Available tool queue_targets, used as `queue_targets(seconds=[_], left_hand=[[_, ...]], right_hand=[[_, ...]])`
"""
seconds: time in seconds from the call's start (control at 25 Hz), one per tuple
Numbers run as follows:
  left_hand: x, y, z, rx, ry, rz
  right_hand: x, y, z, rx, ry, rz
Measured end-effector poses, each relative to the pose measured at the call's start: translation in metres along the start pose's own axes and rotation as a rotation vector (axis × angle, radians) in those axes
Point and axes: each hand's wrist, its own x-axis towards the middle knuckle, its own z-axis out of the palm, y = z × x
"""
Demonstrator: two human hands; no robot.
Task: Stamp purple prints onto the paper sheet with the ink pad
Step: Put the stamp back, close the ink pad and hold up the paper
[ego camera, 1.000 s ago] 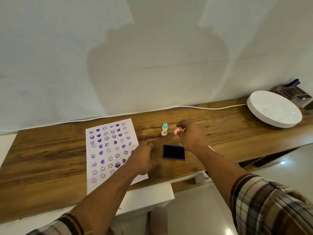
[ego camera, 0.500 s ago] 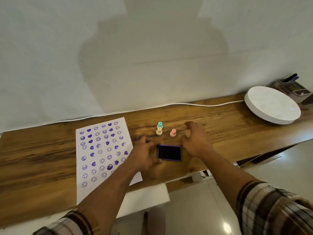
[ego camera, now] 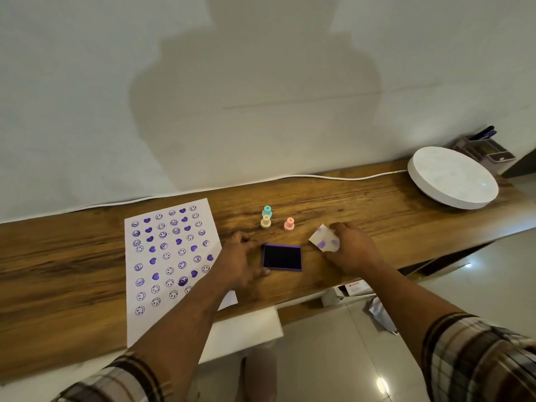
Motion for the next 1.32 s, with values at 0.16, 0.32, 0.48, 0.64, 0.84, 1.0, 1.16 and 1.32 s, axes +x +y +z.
queue_targets(seconds=[0.16, 0.32, 0.48, 0.64, 0.84, 1.0, 1.16, 1.32], left_hand=[[0.003, -0.005, 0.000, -0.007, 0.002, 0.004], [0.005, -0.006, 0.002, -0.016, -0.009, -0.003], [0.008, -0.009, 0.006, -0.030, 0.009, -0.021], [0.012, -0.010, 0.006, -0.039, 0.006, -0.030], [0.013, -0.009, 0.006, -0.079, -0.005, -0.065], [0.013, -0.005, 0.004, -0.074, -0.027, -0.066], [0.013, 0.002, 0.002, -0.009, -0.044, -0.085], [-0.009, 0.002, -0.003, -0.010, 0.010, -0.096]], right_hand=[[-0.009, -0.039, 0.006, 0.037, -0.027, -0.197], [-0.005, -0.069, 0.021, -0.103, -0.172, -0.263], [-0.002, -0.074, 0.024, -0.146, -0.193, -0.260], [-0.002, -0.077, 0.022, -0.194, -0.203, -0.286], [-0.005, -0.080, 0.021, -0.227, -0.201, -0.284], [-0.004, -0.083, 0.024, -0.182, -0.219, -0.258], [-0.006, -0.086, 0.022, -0.226, -0.224, -0.290], [-0.009, -0.087, 0.022, -0.251, -0.221, -0.287]])
